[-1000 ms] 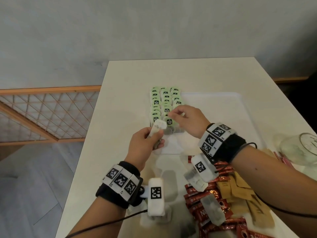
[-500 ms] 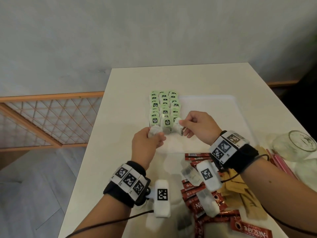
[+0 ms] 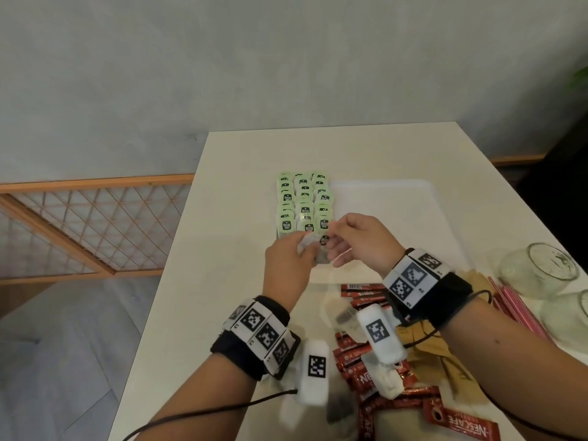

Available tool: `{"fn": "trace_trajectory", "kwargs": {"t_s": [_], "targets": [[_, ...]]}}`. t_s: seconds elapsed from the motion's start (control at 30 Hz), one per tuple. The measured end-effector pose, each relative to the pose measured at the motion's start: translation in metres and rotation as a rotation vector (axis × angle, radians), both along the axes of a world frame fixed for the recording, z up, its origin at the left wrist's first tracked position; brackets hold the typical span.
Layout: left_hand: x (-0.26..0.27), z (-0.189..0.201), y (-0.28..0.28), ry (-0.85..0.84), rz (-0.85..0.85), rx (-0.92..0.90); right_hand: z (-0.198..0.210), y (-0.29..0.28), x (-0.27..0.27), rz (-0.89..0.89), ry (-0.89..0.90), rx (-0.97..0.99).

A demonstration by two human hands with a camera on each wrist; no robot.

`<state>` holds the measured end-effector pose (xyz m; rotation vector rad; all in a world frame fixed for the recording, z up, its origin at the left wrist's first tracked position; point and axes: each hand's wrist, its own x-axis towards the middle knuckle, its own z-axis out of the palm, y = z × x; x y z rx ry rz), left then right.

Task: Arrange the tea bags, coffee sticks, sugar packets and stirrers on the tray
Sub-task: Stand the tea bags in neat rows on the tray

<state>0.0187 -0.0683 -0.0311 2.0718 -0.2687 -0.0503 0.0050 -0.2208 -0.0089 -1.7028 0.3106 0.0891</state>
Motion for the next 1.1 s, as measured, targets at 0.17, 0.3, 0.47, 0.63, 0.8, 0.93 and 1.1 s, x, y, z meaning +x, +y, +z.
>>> {"fn": "trace_trajectory", "kwargs": {"t_s": [0.17, 0.3, 0.47, 0.63, 0.8, 0.93, 1.1], "targets": [[0.004, -0.009, 0.010, 0.185, 0.028, -0.154, -0.017, -0.007, 0.005, 0.127, -0.037, -0.317], [0.008, -0.011, 0.027, 0.297, 0.051, -0.258, -0.026, -0.003, 0.013, 0.201, 0.046, -0.389], [0.027, -0.014, 0.050, 0.307, 0.156, -0.261, -0.041, 0.000, 0.030, 0.213, 0.096, -0.543], [0.038, -0.017, 0.056, 0.264, 0.193, -0.268, -0.044, 0.015, 0.050, 0.191, 0.016, -0.602], [0.044, -0.027, 0.060, 0.206, 0.273, -0.246, -0.042, 0.032, 0.069, 0.205, -0.043, -0.634], [0.047, -0.030, 0.065, 0.192, 0.322, -0.270, -0.040, 0.037, 0.080, 0.188, -0.047, -0.652], [0.050, -0.030, 0.064, 0.197, 0.298, -0.311, -0.041, 0.034, 0.077, 0.116, -0.091, -0.526]]}}
